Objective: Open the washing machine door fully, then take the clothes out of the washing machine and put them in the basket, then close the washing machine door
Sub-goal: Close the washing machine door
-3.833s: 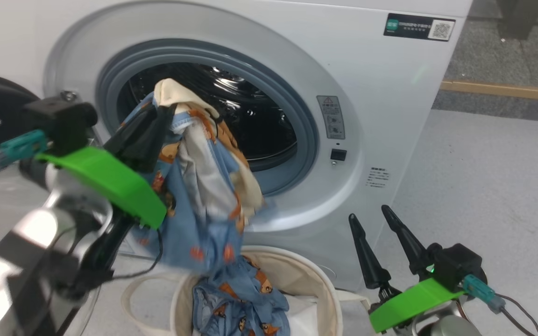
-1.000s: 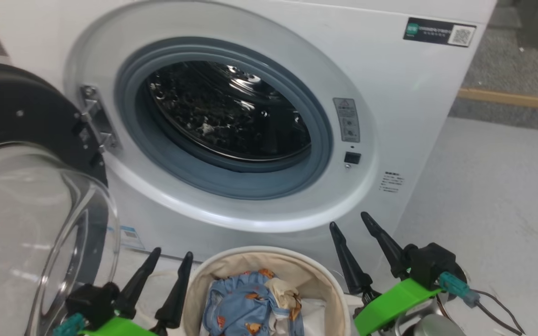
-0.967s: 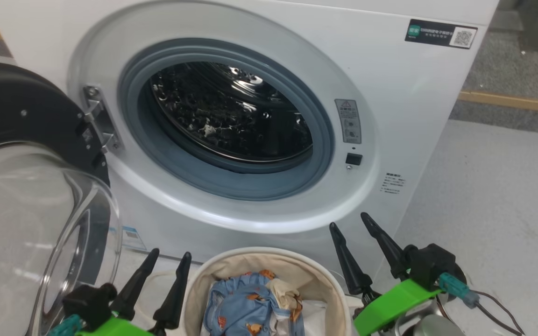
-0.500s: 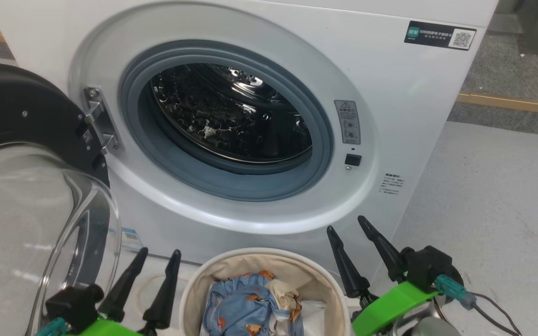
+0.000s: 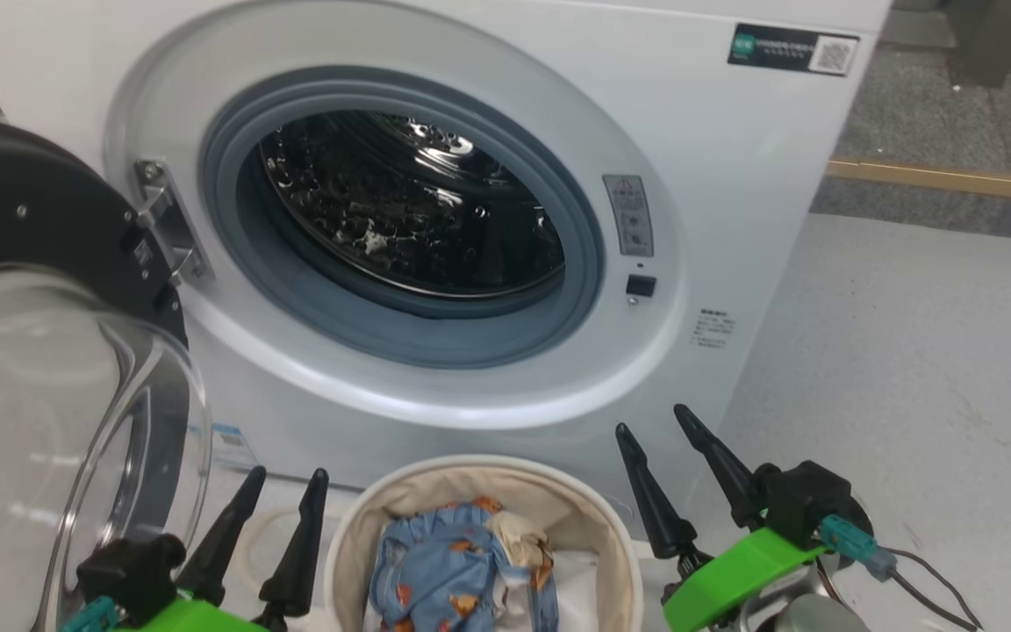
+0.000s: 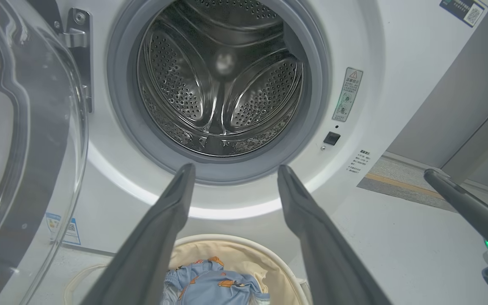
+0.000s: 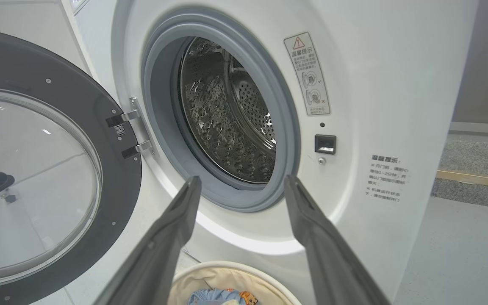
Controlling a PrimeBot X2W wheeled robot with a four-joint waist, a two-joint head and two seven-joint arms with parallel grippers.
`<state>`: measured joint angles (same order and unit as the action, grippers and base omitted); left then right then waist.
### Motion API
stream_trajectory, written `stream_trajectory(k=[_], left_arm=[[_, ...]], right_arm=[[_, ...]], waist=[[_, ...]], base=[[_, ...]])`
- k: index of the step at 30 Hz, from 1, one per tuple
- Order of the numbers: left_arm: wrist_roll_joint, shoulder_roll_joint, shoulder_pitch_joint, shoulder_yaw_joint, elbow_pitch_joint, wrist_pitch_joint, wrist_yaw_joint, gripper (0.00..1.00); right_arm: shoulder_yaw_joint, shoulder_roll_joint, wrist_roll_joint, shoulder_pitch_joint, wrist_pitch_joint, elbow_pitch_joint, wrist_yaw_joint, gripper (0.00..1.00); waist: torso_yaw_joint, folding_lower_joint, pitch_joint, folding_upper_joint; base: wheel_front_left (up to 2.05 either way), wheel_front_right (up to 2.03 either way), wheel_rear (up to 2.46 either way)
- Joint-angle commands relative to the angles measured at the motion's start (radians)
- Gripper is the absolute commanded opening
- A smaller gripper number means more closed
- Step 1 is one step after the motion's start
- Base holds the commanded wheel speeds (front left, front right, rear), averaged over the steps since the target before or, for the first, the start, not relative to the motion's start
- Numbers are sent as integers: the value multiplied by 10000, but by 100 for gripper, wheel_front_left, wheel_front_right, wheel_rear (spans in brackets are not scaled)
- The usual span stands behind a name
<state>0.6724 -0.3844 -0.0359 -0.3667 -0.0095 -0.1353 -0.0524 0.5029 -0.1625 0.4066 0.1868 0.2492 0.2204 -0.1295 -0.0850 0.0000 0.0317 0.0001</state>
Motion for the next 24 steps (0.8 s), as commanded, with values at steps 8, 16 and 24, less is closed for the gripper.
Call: stream_trajectory(k=[8,16,24], left_arm=[[48,-253,-272,504,-169,-243,-67,100],[71,-264,-177,447,-146,-291,-70,100],[59,-318,-97,438,-128,-280,-175,100]], right_arm=[[212,6,98,267,125,-334,-12,100],[238,-30,121,230,125,-366,-12,100],[212,-51,122,238,125,-409,-12,100]], waist=[[-3,0,50,-1],[-67,0,107,-1],[-196,0,109,-1]], base=[[-199,207,-9],[-153,152,1],[-44,44,0]])
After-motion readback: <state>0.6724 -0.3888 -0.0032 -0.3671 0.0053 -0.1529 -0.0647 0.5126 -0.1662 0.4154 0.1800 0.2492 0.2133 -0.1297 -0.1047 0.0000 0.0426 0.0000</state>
